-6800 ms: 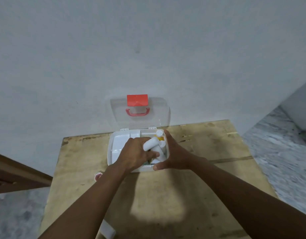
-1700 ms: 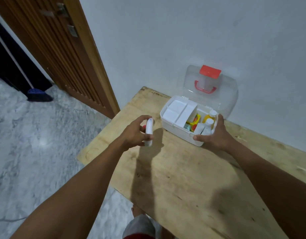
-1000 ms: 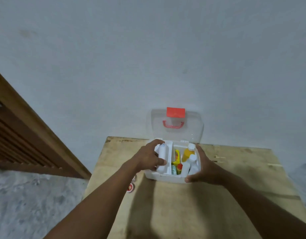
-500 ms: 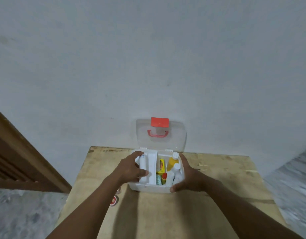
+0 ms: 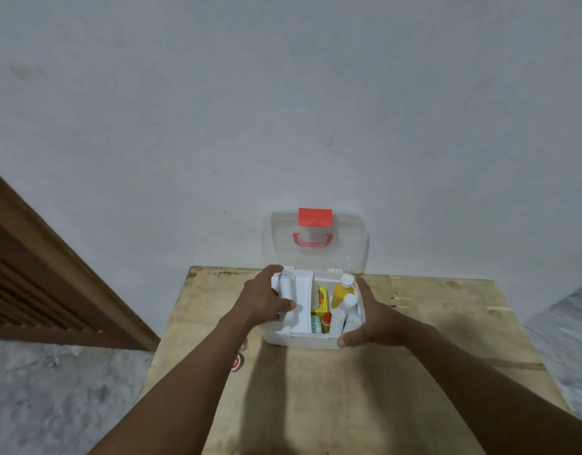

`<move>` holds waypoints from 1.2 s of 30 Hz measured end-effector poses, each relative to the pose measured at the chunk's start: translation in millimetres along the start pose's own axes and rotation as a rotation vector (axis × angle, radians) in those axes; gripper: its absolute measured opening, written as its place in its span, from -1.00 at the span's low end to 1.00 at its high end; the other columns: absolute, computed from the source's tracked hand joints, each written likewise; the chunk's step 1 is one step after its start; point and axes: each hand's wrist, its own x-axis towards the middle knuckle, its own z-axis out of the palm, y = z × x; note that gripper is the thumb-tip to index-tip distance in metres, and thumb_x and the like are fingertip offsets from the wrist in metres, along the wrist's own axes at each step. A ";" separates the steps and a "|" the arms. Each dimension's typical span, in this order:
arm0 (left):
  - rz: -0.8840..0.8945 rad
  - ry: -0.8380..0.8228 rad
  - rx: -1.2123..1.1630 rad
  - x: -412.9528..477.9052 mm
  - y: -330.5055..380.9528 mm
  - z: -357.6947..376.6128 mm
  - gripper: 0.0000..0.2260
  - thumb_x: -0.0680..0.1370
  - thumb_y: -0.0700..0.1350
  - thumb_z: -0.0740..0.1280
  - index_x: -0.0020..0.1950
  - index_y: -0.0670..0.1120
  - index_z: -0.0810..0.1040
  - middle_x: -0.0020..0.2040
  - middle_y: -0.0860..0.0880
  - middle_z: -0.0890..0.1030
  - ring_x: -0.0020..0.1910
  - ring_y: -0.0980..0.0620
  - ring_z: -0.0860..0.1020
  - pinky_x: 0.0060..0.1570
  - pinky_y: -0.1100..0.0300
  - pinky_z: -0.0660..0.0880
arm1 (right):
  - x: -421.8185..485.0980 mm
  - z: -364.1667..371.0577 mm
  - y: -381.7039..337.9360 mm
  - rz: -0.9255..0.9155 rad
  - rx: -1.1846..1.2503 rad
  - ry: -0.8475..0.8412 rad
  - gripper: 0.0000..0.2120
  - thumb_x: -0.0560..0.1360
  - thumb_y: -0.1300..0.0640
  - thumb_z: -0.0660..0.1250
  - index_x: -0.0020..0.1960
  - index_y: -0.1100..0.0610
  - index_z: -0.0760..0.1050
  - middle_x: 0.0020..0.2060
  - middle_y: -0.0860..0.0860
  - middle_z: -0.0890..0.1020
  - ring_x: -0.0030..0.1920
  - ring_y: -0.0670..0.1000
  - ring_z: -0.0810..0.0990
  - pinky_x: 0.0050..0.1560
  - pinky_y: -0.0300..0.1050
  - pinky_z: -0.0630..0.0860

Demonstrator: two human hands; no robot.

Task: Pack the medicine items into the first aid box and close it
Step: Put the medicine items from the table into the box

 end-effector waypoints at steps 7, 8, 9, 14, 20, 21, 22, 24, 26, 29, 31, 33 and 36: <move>0.017 -0.012 0.046 1.3 3.0 7.3 -0.42 0.39 -0.20 0.55 0.37 0.01 0.45 0.01 -0.20 0.65 -0.08 -0.18 0.65 -0.17 0.01 0.67 | 0.3 0.4 2.2 -0.004 0.036 -0.004 0.23 0.17 0.08 0.72 0.51 -0.25 -0.08 0.35 -0.18 0.41 0.35 -0.04 0.48 0.34 0.00 0.51; 0.022 -0.021 0.042 1.5 4.4 9.0 -0.42 0.39 -0.21 0.55 0.37 0.00 0.45 0.01 -0.20 0.64 -0.11 -0.15 0.65 -0.20 0.07 0.67 | 0.4 0.7 2.6 -0.001 0.037 0.001 0.22 0.16 0.06 0.72 0.50 -0.27 -0.08 0.35 -0.19 0.41 0.35 -0.04 0.48 0.34 0.02 0.51; 0.029 -0.031 0.040 1.4 5.9 10.6 -0.41 0.40 -0.21 0.55 0.37 0.00 0.45 0.00 -0.20 0.64 -0.16 -0.11 0.63 -0.25 0.13 0.66 | 0.4 0.8 2.9 0.002 0.040 0.005 0.23 0.15 0.04 0.72 0.49 -0.30 -0.07 0.36 -0.19 0.41 0.36 -0.04 0.48 0.35 0.04 0.50; 0.025 -0.053 0.053 3.8 9.3 20.8 -0.45 0.41 -0.22 0.54 0.35 -0.03 0.47 -0.08 -0.21 0.64 -0.30 0.00 0.58 -0.37 0.27 0.60 | 0.9 1.2 3.9 0.026 0.052 -0.009 0.20 0.19 0.10 0.70 0.47 -0.31 -0.10 0.31 -0.23 0.43 0.32 -0.07 0.49 0.29 -0.10 0.50; 0.049 -0.028 0.218 9.0 4.2 34.5 -0.45 0.40 -0.13 0.55 0.36 0.01 0.48 -0.11 -0.07 0.66 -0.16 -0.04 0.63 0.01 0.07 0.60 | 0.2 3.0 2.8 0.057 0.019 0.007 0.30 0.13 -0.03 0.71 0.53 -0.28 -0.16 0.38 -0.18 0.38 0.35 0.00 0.46 0.36 0.04 0.49; 0.059 -0.014 0.289 9.4 4.9 35.9 -0.42 0.39 -0.09 0.56 0.38 0.03 0.47 0.02 -0.09 0.67 -0.03 -0.06 0.63 0.07 0.09 0.56 | 0.4 2.9 3.3 0.062 0.009 0.009 0.30 0.14 -0.05 0.70 0.53 -0.27 -0.18 0.40 -0.17 0.36 0.36 -0.01 0.45 0.36 0.02 0.48; 0.065 -0.003 0.345 9.8 5.8 36.9 -0.39 0.38 -0.07 0.57 0.39 0.04 0.47 0.12 -0.10 0.65 0.09 -0.06 0.60 0.13 0.10 0.52 | 0.6 3.0 3.4 0.070 -0.002 0.015 0.32 0.13 -0.07 0.69 0.54 -0.27 -0.21 0.41 -0.16 0.34 0.36 -0.01 0.43 0.37 0.02 0.47; 0.064 -0.018 0.396 9.4 8.4 38.2 -0.35 0.38 -0.09 0.57 0.44 0.01 0.44 0.21 -0.12 0.60 0.19 -0.08 0.56 0.21 0.08 0.48 | 0.8 3.1 3.2 0.072 -0.010 0.023 0.33 0.11 -0.10 0.69 0.53 -0.29 -0.22 0.43 -0.15 0.32 0.38 0.01 0.42 0.37 0.04 0.47; 0.062 -0.050 0.412 8.4 9.6 37.5 -0.32 0.39 -0.13 0.57 0.47 -0.02 0.40 0.24 -0.14 0.58 0.22 -0.09 0.54 0.24 0.07 0.47 | 1.7 3.2 4.3 0.071 -0.007 0.026 0.32 0.12 -0.10 0.69 0.52 -0.30 -0.21 0.43 -0.15 0.32 0.39 0.01 0.42 0.37 0.06 0.48; 0.062 -0.074 0.389 7.1 8.0 35.5 -0.31 0.40 -0.16 0.55 0.49 -0.04 0.38 0.24 -0.15 0.57 0.21 -0.10 0.54 0.19 0.12 0.45 | 1.5 2.7 4.1 0.063 0.002 0.032 0.34 0.08 -0.15 0.70 0.52 -0.31 -0.20 0.45 -0.15 0.31 0.40 0.01 0.41 0.37 0.09 0.48; 0.080 -0.058 0.382 4.7 7.1 33.8 -0.32 0.41 -0.14 0.55 0.49 -0.03 0.38 0.26 -0.15 0.57 0.21 -0.10 0.53 0.18 0.12 0.45 | 2.1 2.1 4.4 0.062 0.016 0.033 0.34 0.05 -0.17 0.72 0.51 -0.34 -0.15 0.43 -0.15 0.35 0.39 0.04 0.45 0.34 0.12 0.51; 0.134 -0.004 0.394 -1.5 5.6 31.4 -0.33 0.43 -0.07 0.54 0.49 -0.01 0.37 0.26 -0.13 0.56 0.21 -0.08 0.53 0.17 0.11 0.44 | 3.6 1.5 6.1 0.045 0.016 0.028 0.30 0.06 -0.12 0.74 0.49 -0.33 -0.09 0.38 -0.16 0.40 0.35 0.04 0.48 0.29 0.14 0.55; 0.221 0.168 0.382 -19.6 -4.1 22.4 -0.44 0.47 0.04 0.48 0.44 0.02 0.43 0.16 -0.07 0.58 0.08 -0.01 0.56 0.05 0.17 0.44 | 0.9 1.3 0.5 0.035 -0.002 0.019 0.31 0.06 -0.10 0.74 0.52 -0.28 -0.08 0.38 -0.16 0.39 0.36 0.02 0.47 0.32 0.13 0.53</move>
